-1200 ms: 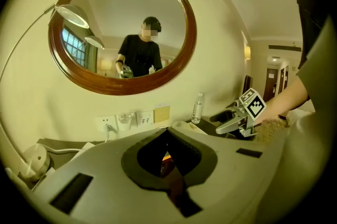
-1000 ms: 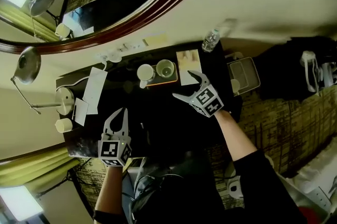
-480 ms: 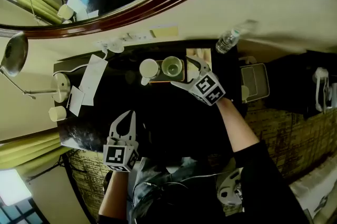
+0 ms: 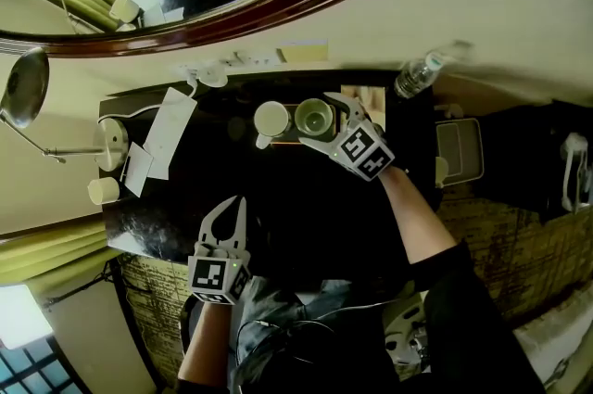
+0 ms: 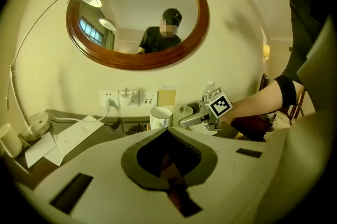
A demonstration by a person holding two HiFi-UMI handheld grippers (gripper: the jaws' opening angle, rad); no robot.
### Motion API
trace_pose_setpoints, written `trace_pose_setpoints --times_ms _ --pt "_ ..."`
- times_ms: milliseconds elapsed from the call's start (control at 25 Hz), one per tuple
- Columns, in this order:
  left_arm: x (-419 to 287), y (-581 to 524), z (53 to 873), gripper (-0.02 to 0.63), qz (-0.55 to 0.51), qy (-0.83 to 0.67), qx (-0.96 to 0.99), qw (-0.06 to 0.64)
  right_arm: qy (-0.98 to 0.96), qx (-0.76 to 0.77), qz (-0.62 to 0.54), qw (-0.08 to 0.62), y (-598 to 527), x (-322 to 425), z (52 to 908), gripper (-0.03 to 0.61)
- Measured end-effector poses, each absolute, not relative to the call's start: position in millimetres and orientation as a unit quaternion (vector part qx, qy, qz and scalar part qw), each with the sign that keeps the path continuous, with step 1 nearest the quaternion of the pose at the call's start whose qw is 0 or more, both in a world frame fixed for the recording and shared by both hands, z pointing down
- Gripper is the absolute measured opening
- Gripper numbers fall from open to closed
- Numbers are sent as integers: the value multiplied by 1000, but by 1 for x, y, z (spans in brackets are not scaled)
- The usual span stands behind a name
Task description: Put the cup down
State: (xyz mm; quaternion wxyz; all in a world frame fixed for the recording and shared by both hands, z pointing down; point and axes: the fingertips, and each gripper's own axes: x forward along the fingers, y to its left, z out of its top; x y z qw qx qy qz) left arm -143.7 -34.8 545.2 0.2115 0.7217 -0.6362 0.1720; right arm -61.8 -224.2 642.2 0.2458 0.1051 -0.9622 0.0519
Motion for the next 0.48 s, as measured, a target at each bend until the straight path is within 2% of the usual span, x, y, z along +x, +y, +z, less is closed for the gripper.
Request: trace_pose_setpoints --times_ms 80,480 --pt "-146 -32 548 -12 176 -636 720 215 -963 104 56 241 -223 -63 643 387" --pt "-155 -29 550 -11 172 -635 721 216 -964 140 51 222 -222 -56 628 385"
